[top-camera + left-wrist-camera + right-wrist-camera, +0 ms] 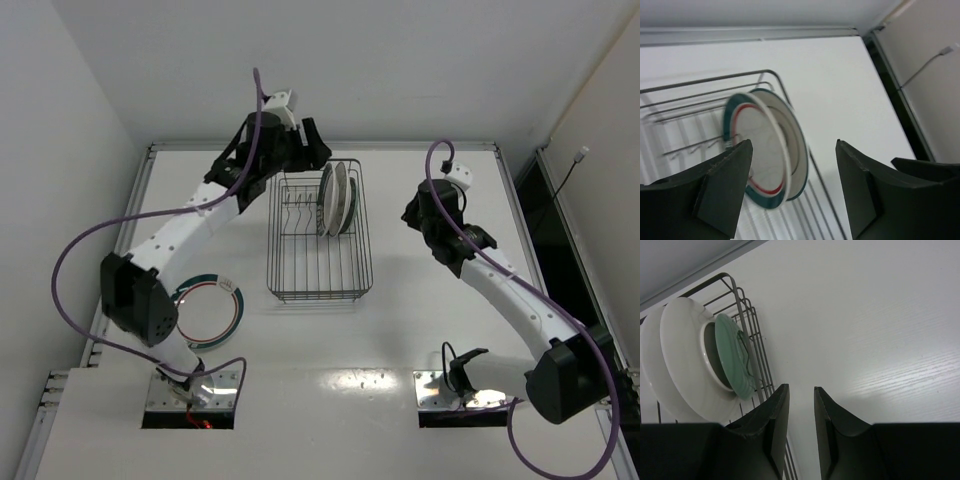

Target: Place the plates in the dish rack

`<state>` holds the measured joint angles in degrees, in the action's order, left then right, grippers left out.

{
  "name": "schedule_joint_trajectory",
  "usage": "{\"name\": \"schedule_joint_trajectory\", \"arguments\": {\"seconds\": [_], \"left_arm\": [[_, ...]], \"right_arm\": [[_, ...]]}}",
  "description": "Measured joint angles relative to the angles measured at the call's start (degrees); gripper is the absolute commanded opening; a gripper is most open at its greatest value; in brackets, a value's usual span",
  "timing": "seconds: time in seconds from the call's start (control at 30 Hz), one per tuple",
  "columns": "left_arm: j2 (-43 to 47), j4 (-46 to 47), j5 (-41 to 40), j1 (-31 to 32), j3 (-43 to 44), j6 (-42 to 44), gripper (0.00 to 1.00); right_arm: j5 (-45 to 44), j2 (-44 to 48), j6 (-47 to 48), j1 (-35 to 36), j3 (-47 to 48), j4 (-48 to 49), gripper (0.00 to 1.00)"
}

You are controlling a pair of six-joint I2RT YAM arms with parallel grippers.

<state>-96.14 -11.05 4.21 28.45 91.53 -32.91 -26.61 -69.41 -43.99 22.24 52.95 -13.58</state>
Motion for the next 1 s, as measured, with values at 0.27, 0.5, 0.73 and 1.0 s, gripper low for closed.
{"name": "schedule_joint_trajectory", "arguments": {"seconds": [0.27, 0.5, 0.73, 1.0], "left_arm": [[28.5, -19.5, -24.6, 1.8, -13.1, -0.8, 0.65], [39.6, -34.6, -31.1, -1.8, -31.0, -12.9, 0.55], [28.6, -41.4, -28.9, -1.8, -36.9, -17.7, 0.53], [17.8, -41.2, -24.9, -1.8, -37.4, -17.3, 0.69]], "right_arm": [[0.5, 0.0, 0.1, 0.0, 0.0, 0.5, 0.23], [1.9, -1.4, 0.1, 0.0, 0.0, 1.2, 0.23], [3.8, -1.7, 0.5, 0.0, 0.0, 1.2, 0.23], [5.1, -2.4, 0.9, 0.0, 0.0, 1.2, 0.23]]}}
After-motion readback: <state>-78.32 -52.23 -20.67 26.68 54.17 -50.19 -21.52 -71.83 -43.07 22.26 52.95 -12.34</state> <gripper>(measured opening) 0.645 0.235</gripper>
